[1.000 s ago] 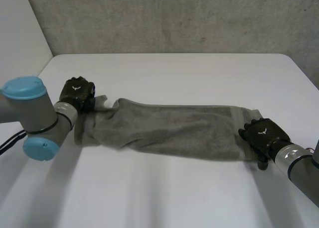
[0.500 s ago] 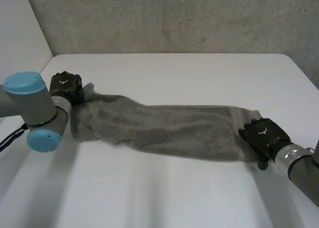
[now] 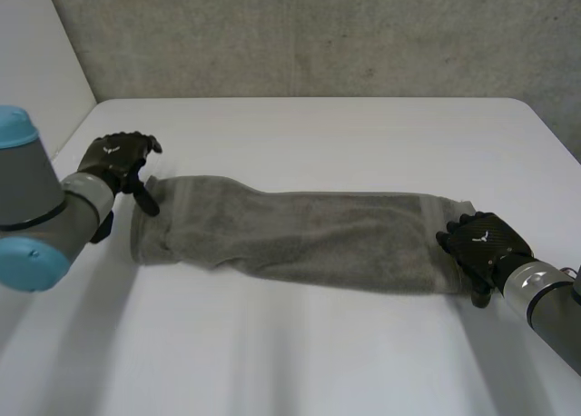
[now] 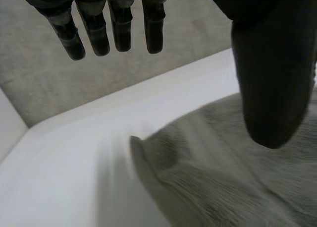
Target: Fold the towel.
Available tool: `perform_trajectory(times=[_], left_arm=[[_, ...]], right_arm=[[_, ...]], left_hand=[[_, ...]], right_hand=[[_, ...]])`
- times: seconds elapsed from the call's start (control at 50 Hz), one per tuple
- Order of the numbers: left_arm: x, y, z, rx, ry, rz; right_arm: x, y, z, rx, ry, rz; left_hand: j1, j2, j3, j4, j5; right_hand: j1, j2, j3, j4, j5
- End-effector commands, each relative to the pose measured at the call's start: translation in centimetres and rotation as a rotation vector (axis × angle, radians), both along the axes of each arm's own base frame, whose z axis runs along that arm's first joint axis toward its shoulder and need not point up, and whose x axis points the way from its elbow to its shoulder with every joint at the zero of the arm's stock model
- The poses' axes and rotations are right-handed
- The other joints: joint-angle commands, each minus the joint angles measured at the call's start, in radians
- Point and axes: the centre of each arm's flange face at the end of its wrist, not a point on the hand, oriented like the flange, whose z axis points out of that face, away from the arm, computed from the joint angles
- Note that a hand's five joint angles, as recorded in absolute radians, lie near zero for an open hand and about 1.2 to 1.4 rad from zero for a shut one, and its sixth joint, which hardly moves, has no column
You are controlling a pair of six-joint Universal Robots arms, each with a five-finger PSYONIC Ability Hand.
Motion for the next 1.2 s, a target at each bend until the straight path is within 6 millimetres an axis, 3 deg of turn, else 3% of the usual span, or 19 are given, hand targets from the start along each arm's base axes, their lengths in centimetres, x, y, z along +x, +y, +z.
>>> perform_trajectory(times=[0.02, 0.04, 0.08, 0.18, 0.42, 0.68, 1.08, 1.2], left_arm=[[0.0, 5.6, -0.5, 0.084, -0.009, -0.109], [0.0, 5.6, -0.5, 0.084, -0.009, -0.109], [0.2, 7.6, -0.9, 0.093, -0.038, -0.127], [0.6, 8.8, -2.1, 0.09, -0.073, -0.117], [1.3, 7.9, -3.4, 0.062, -0.105, -0.028], [0.0, 7.0, -5.1, 0.019, -0.137, -0.04], [-0.3, 6.0, -4.7, -0.057, -0.149, -0.03], [-0.4, 5.6, -5.0, -0.056, -0.151, -0.025]], right_arm=[[0.0, 0.0, 0.1, -0.003, 0.0, 0.0], [0.0, 0.0, 0.1, -0.003, 0.0, 0.0], [0.0, 0.1, 0.1, -0.001, 0.0, 0.0], [-0.1, 0.1, 0.0, -0.001, 0.0, -0.005], [-0.6, -0.4, -0.2, -0.009, 0.007, -0.053], [-1.0, -1.2, -0.9, -0.016, -0.01, -0.055], [-0.6, -0.9, -0.9, 0.03, -0.111, -0.098], [-0.4, -1.1, -1.2, 0.033, -0.118, -0.093]], left_hand=[[0.084, 0.082, -0.048, -0.054, 0.078], [0.084, 0.082, -0.048, -0.054, 0.078], [0.096, 0.094, -0.048, -0.054, 0.09], [0.137, 0.135, -0.048, -0.054, 0.131], [0.254, 0.253, -0.048, -0.054, 0.248], [0.26, 0.259, -0.048, -0.054, 0.254], [0.269, 0.267, -0.048, -0.054, 0.263], [0.278, 0.276, -0.048, -0.054, 0.272]], right_hand=[[0.042, 0.041, -0.046, -0.076, 0.012], [0.045, 0.044, -0.046, -0.076, 0.015], [0.045, 0.044, -0.046, -0.076, 0.015], [0.065, 0.065, -0.046, -0.076, 0.035], [0.151, 0.15, -0.046, -0.076, 0.12], [0.209, 0.208, -0.046, -0.076, 0.179], [0.353, 0.353, -0.046, -0.076, 0.323], [0.755, 0.755, -0.046, -0.076, 0.725]])
